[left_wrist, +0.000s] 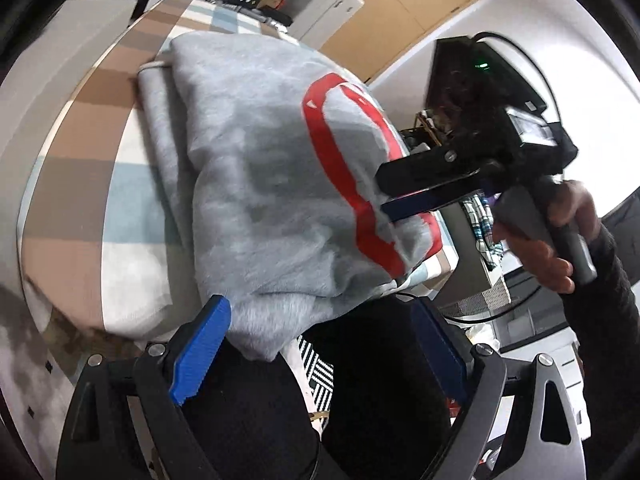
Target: Fold large clothes
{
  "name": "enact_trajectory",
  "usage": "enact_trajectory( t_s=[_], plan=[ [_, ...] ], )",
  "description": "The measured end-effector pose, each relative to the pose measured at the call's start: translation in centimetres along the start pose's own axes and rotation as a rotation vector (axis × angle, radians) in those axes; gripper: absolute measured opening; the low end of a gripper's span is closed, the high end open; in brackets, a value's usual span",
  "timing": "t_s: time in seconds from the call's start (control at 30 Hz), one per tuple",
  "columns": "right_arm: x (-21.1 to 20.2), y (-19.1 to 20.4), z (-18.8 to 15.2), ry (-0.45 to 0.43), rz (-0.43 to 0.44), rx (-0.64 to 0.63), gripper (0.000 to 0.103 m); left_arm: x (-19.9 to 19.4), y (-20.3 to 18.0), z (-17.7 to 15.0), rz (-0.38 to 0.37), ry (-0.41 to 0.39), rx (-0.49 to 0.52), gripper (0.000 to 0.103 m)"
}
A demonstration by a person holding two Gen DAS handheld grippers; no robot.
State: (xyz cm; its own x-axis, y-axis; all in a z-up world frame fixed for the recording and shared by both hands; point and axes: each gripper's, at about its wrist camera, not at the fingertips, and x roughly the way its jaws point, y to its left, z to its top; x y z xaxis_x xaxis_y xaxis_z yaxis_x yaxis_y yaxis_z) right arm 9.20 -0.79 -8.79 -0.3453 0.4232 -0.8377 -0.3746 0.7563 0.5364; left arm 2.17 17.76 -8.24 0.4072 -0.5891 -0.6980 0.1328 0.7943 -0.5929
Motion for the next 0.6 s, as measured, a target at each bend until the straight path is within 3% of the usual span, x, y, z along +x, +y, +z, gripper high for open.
enact_trajectory(
  t_s=[0.1,0.13,0.23,0.27,0.3,0.43,0.6],
  plan=[
    [-1.8,1.2,0.2,-0.005,-0.042,0.001,0.103,-0.2,0.0,-0.4,0.003,0.007,-0.011,0.088],
    [-3.2,2.0,0.3,-0.045,-0.070,-0.038,0.103,-0.3,-0.2,-0.6,0.002,0.006,-0.007,0.088],
    [-5.3,4.2,0.1,-0.188,-0.378,-0.225,0.103,-0.1,-1.1,-0.7,0.005,-0.002,0.018,0.088],
    [-4.9,4.8,0.3,-0.201,-0.568,-0.292,0.103,0.0,-1.3,-0.5,0.006,-0.004,0.028,0.088],
    [-4.1,4.8,0.4,-0.183,-0.633,-0.316,0.103,0.1,-1.5,-0.3,0.006,-0.007,0.032,0.088],
    [1.0,2.5,1.4,0.026,-0.677,-0.333,0.103,0.2,-1.9,0.2,-0.016,-0.014,0.051,0.088],
    [3.5,2.2,1.4,0.063,-0.785,-0.370,0.103,0.8,-1.4,0.6,-0.017,-0.002,0.038,0.088]
  ],
)
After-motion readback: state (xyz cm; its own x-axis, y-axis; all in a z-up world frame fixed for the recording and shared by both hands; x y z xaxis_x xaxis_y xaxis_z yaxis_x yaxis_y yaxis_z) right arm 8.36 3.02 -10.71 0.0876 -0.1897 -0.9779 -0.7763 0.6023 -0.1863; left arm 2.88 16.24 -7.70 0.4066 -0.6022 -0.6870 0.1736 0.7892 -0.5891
